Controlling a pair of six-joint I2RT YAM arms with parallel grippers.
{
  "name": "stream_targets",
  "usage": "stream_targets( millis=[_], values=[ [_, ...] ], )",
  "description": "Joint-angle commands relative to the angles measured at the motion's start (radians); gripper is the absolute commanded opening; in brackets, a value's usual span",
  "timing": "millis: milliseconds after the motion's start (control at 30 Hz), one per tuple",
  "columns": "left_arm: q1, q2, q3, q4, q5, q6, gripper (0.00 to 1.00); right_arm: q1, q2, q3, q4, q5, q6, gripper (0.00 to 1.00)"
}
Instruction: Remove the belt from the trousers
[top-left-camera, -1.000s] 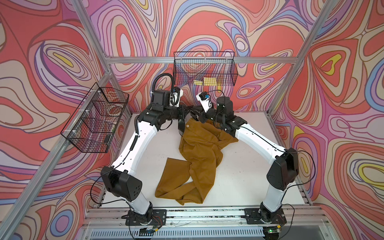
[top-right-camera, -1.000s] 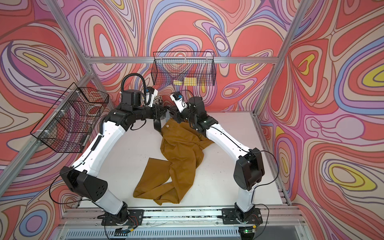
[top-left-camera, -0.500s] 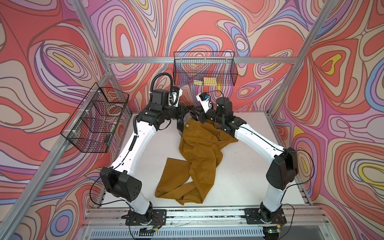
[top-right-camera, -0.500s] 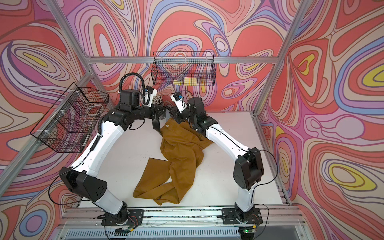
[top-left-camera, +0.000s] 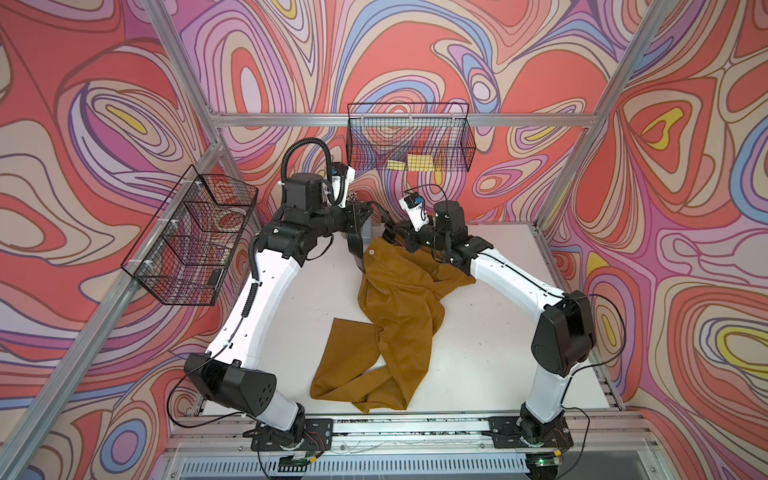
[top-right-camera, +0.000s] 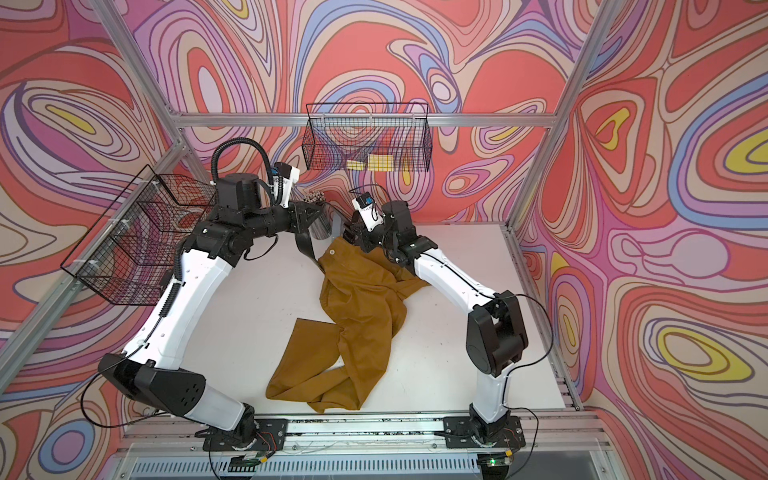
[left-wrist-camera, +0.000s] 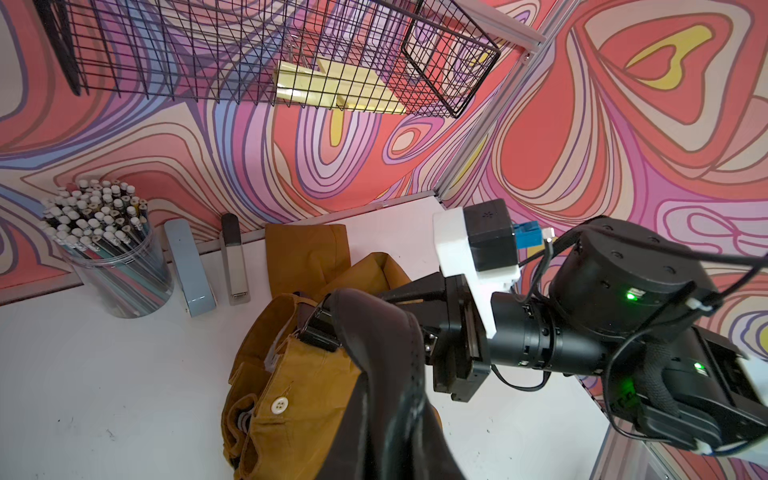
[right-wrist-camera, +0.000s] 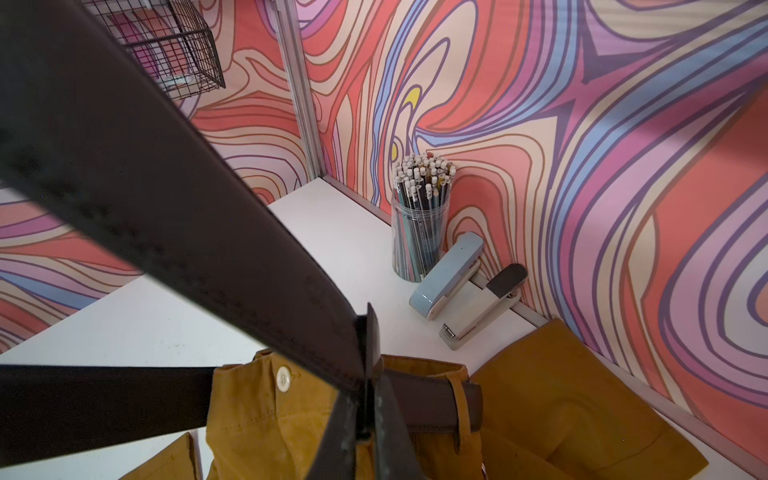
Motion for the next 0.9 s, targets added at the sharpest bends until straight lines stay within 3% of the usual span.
stream_targets(
  millis=[0,200,333,467,667,733,867],
  values=[
    [0.017,-0.186,0.108,0.394,0.083,-0.013,0.00,-0.054,0.114,-0.078,-0.330,0.153,0.021,0.00],
    [0.020,-0.252,-0.033,0.583,0.055,-0.049,0.00,-0.054,0.126,-0.079,-0.330,0.147,0.033,0.00],
    [0.023,-0.260,-0.034,0.611,0.056,-0.058,0.00,-0.053,0.130,-0.094,-0.326,0.150,0.039,0.10],
    [0.022,-0.258,-0.024,0.613,0.063,-0.067,0.00,-0.054,0.132,-0.105,-0.323,0.146,0.043,0.00],
    [0.024,-0.279,-0.053,0.670,0.052,-0.095,0.00,-0.054,0.142,-0.098,-0.335,0.146,0.044,0.05],
    [0.023,-0.283,-0.057,0.681,0.045,-0.101,0.00,-0.054,0.143,-0.100,-0.335,0.141,0.042,0.00],
    [0.024,-0.279,-0.066,0.617,0.034,-0.082,0.00,-0.054,0.118,-0.113,-0.308,0.128,0.054,0.00]
  ],
)
